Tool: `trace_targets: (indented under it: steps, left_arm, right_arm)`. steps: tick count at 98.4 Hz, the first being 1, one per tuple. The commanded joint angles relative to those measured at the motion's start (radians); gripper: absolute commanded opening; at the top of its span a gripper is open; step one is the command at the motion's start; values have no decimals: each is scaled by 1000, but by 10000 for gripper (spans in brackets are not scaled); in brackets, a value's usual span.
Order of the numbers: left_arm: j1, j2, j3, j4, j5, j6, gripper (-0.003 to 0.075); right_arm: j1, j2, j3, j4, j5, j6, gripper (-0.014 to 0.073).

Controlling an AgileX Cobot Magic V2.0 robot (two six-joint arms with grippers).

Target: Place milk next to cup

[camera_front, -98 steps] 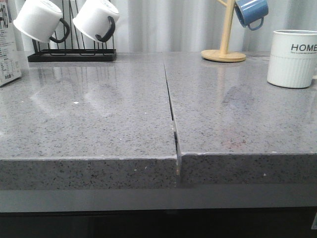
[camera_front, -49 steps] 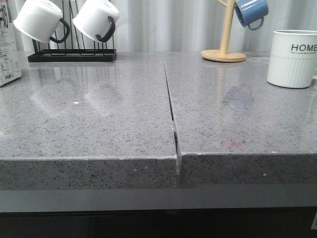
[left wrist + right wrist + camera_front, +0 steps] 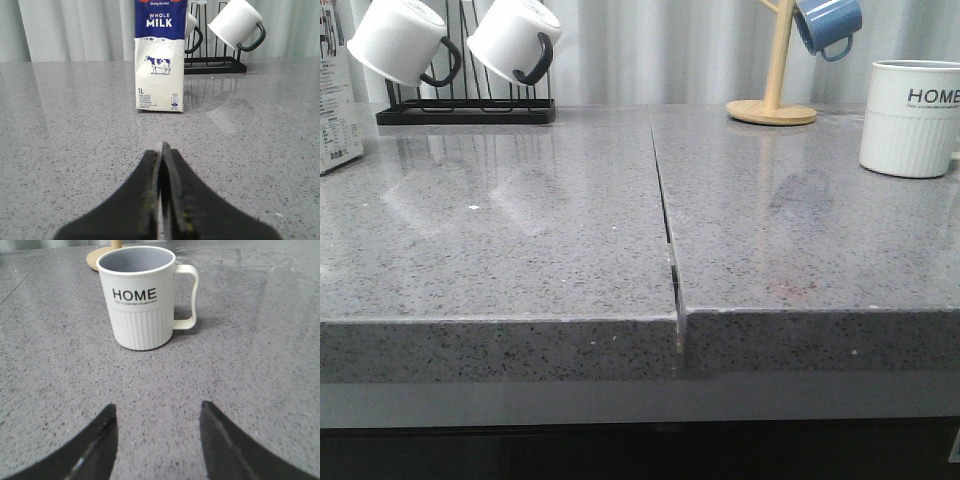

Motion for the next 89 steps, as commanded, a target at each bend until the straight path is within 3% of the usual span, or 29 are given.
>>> trace_targets:
  steps: [1, 15, 89]
  left_arm:
    - [1, -32, 40, -8, -83, -1, -21]
    - [1, -32, 40, -8, -83, -1, -21]
    - [1, -32, 40, -8, -83, -1, -21]
  right_arm:
    - [-12, 62, -38, -11, -190, -1, 425]
    - [-62, 157, -47, -9, -334, -1, 425]
    - [-119, 630, -286, -16, -539, -10, 425]
